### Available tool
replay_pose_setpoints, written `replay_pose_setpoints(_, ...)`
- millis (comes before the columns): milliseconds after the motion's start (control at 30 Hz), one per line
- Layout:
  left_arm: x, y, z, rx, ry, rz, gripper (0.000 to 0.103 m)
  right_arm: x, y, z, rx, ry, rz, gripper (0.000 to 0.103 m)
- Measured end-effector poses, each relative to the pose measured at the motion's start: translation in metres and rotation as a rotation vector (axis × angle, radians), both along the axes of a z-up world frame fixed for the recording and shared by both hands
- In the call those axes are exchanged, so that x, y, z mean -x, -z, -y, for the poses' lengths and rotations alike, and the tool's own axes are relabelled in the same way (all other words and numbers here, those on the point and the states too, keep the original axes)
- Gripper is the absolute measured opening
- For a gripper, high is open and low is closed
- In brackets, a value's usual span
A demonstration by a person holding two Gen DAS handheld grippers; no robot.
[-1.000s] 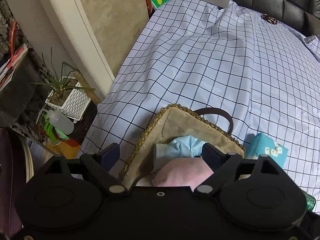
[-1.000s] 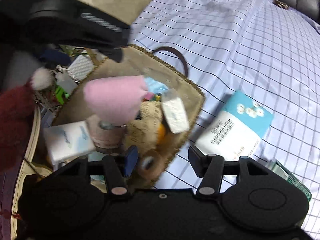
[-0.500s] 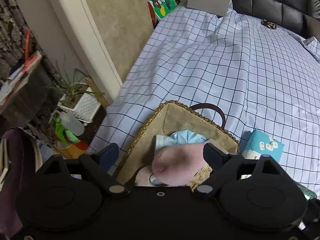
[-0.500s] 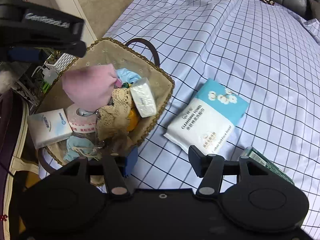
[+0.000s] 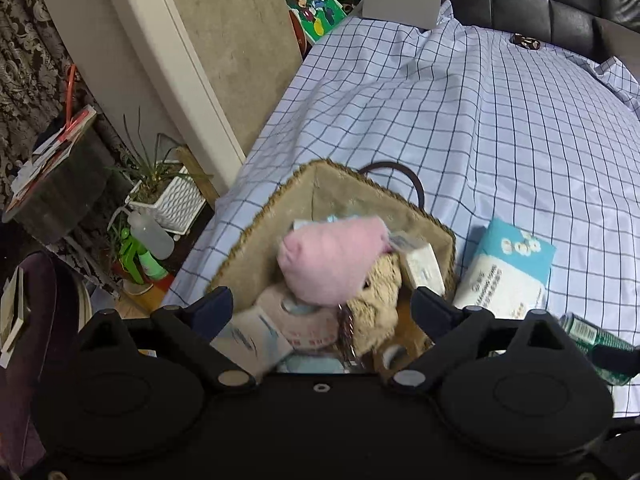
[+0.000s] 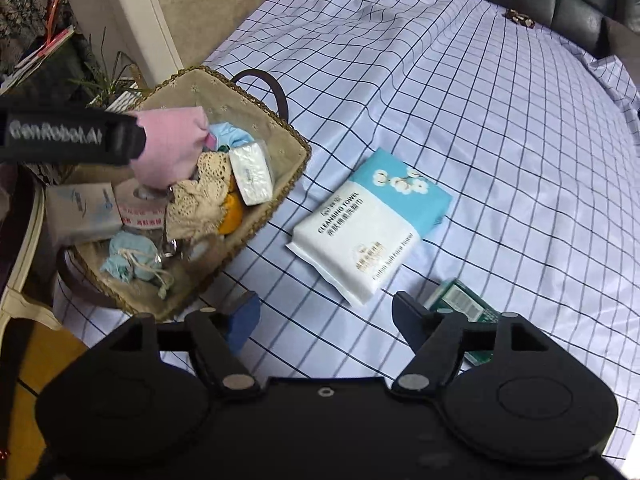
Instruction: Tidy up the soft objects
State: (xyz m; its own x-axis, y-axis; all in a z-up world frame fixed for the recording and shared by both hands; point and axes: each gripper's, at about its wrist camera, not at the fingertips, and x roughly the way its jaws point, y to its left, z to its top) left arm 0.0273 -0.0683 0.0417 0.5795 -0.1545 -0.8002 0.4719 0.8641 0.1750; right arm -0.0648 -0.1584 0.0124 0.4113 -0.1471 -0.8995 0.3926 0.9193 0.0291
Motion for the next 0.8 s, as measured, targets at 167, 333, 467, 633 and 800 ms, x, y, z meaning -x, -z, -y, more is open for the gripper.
replay_pose_setpoints(167,0.020,0.015,0.000,0.013,-0.005,-0.024,0.094,0.013,0.003,0.001,0.013,-0.012,-0.014,0.080)
replay_pose_setpoints(333,0.034,0.029,0.001,-0.031,-0.017,-0.032,0.094,0.022,0.013,0.000,0.038,-0.024,-0.051,0.084)
replay_pose_setpoints(467,0.039,0.038,-0.006,-0.011,-0.036,-0.063,0.094,0.027,0.022,0.000,0.036,-0.037,-0.071,0.084)
replay_pose_setpoints(633,0.044,0.046,-0.014,-0.005,-0.068,-0.079,0.094,0.036,0.024,0.003,-0.010,-0.032,-0.052,0.092)
replay_pose_setpoints(800,0.049,0.050,-0.019,0.019,-0.090,-0.076,0.094,0.044,0.027,0.007,0.004,-0.032,-0.052,0.102)
